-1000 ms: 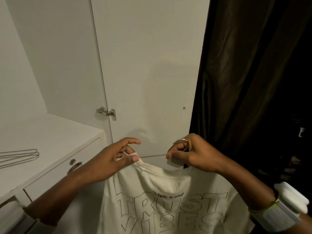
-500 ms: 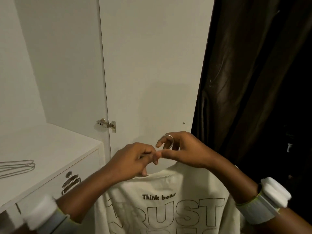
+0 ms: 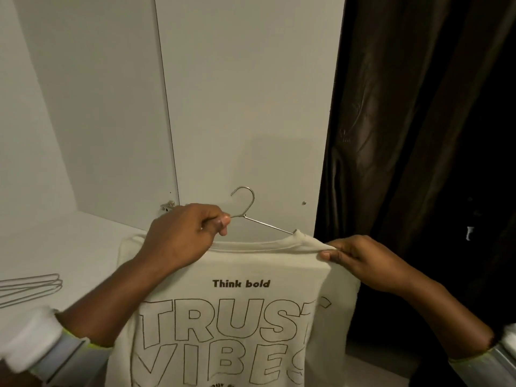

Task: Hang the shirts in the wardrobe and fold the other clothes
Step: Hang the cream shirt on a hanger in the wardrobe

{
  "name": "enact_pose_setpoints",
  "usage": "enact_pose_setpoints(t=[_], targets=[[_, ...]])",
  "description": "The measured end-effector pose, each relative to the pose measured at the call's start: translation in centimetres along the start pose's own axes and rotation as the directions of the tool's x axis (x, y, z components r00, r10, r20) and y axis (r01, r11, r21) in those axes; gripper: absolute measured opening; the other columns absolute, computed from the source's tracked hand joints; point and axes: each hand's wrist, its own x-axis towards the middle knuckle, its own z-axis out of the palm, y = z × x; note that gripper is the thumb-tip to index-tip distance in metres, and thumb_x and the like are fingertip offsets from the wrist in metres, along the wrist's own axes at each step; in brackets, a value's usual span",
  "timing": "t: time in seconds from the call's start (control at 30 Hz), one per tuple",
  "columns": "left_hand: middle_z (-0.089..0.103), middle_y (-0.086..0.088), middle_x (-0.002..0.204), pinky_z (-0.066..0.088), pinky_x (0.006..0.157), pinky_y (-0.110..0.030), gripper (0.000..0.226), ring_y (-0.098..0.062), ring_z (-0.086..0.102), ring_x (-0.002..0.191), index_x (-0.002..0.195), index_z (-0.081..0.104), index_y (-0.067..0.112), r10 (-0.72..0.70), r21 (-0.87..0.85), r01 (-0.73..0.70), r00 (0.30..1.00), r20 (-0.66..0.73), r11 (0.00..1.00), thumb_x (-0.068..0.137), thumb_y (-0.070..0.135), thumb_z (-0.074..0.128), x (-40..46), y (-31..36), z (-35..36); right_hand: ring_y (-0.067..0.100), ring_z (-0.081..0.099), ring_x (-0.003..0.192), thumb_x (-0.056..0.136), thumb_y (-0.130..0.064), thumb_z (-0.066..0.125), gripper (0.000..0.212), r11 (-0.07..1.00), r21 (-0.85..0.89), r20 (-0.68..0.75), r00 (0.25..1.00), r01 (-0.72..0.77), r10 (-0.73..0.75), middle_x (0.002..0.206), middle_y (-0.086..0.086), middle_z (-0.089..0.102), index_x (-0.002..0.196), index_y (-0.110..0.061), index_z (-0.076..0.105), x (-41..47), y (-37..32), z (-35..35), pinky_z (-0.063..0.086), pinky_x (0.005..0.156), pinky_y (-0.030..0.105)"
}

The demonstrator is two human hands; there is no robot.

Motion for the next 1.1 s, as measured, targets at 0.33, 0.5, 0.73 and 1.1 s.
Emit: enact_pose_setpoints(t=[0.33,0.5,0.73,1.1], targets=[[0.066,0.033,0.119,0.037,0.11,-0.05,0.037,-0.008,0.063,0.109,0.076,0.072,0.045,0.063,-0.012,-0.063,0.998,-0.02,0.998,0.086,0.064,0.042,0.3,0.3,-2.9,0.01,0.073,0.085,0.091,-0.068,0.046,0.05,0.993,0.059,0.093,0.991,-0.102,0.097,0.094,-0.011,0.077,0.104,-0.031,0.077,-0.7,-0.6,-2.6,0.056,0.073,0.031],[0.067,0.033,0.116,0.043,0.107,-0.05,0.037,-0.001,0.064,0.106,0.085,0.073,0.048,0.041,-0.147,-0.045,0.999,-0.027,0.988,0.082,0.069,0.042,0.4,0.3,-3.6,-0.002,0.066,0.117,0.088,-0.054,0.07,0.058,0.983,0.183,0.127,0.992,-0.028,0.005,0.125,-0.02,0.071,0.142,-0.036,0.059,0.3,-1.8,-4.1,0.051,0.106,0.028],[0.071,0.024,0.116,0.051,0.088,-0.038,0.021,-0.001,0.066,0.105,0.084,0.079,0.041,0.185,-0.315,-0.168,0.982,0.027,0.934,0.099,0.043,0.064,1.9,1.7,-4.0,0.007,0.071,0.092,0.079,-0.087,0.057,0.063,0.978,-0.06,0.064,0.978,0.2,-0.196,0.102,-0.009,0.077,0.116,-0.038,0.074,5.2,-7.2,-5.4,0.06,0.088,0.041],[0.078,0.005,0.11,0.056,0.085,-0.037,0.09,-0.021,0.074,0.1,0.12,0.071,0.028,-0.091,-0.137,0.301,0.635,0.767,0.944,0.066,0.096,0.046,3.8,0.1,-11.0,-0.005,0.068,0.093,0.091,-0.072,0.049,0.037,0.92,-0.202,0.009,0.94,0.336,-0.341,0.099,-0.032,0.073,0.107,-0.049,0.074,7.0,-9.8,-5.6,0.058,0.083,0.038]])
